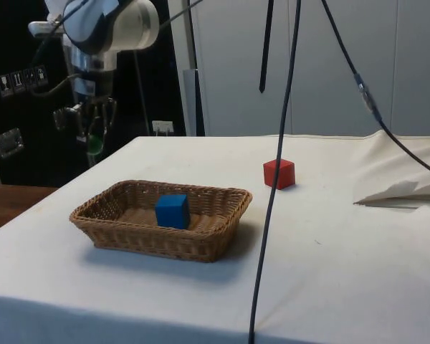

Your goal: Place all non-red objects into the basket.

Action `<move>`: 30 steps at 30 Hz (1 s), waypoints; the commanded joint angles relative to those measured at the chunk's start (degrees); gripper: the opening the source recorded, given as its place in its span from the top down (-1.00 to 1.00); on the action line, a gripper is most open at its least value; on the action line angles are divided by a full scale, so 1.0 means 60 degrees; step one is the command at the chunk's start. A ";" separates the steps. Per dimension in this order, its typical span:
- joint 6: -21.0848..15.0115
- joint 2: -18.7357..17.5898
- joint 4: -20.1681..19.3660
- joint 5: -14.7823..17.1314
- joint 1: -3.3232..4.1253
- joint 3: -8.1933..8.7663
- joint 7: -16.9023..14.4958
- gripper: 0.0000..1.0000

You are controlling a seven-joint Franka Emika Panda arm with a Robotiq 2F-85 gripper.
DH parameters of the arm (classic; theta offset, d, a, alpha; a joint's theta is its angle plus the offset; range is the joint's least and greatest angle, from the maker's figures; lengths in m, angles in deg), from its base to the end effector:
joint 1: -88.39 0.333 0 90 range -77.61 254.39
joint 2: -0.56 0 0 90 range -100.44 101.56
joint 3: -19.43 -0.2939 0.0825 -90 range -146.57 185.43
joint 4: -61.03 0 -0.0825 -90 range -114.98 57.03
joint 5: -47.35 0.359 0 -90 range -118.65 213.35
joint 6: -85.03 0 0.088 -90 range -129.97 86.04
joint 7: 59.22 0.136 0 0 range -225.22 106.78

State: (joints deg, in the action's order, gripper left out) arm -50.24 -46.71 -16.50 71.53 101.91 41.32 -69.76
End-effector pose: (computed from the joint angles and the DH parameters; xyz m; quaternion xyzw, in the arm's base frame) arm 0.7297 -0.0326 0.2461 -0.9911 0.0396 -0.1267 0.0134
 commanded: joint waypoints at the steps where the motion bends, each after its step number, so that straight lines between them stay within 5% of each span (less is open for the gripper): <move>1: 0.0181 0.0134 -0.0067 -0.0134 0.0124 0.0076 0.0162 1.00; 7: 0.0649 0.0430 -0.0124 -0.0392 0.0277 0.0057 0.0430 1.00; 8: 0.0602 0.0325 -0.0010 -0.0334 0.0191 0.0000 0.0344 1.00; 9: 0.0735 0.0468 -0.0134 -0.0420 0.0306 0.0057 0.0458 1.00; 18: 0.1442 0.0936 -0.0382 -0.0773 0.0535 0.0038 0.0735 1.00; 19: 0.1442 0.0840 -0.0248 -0.0726 0.0458 -0.0010 0.0688 1.00; 26: 0.1767 0.1451 -0.0907 -0.1079 0.0716 0.0029 0.0869 1.00; 28: 0.1795 0.1595 -0.1070 -0.1175 0.0754 0.0010 0.0917 1.00; 29: 0.1833 0.1490 -0.0926 -0.1127 0.0668 -0.0057 0.0859 1.00; 30: 0.1814 0.1662 -0.1155 -0.1213 0.0773 0.0000 0.0936 1.00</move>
State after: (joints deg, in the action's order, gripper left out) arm -39.13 -37.37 -22.57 64.54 106.04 40.92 -64.43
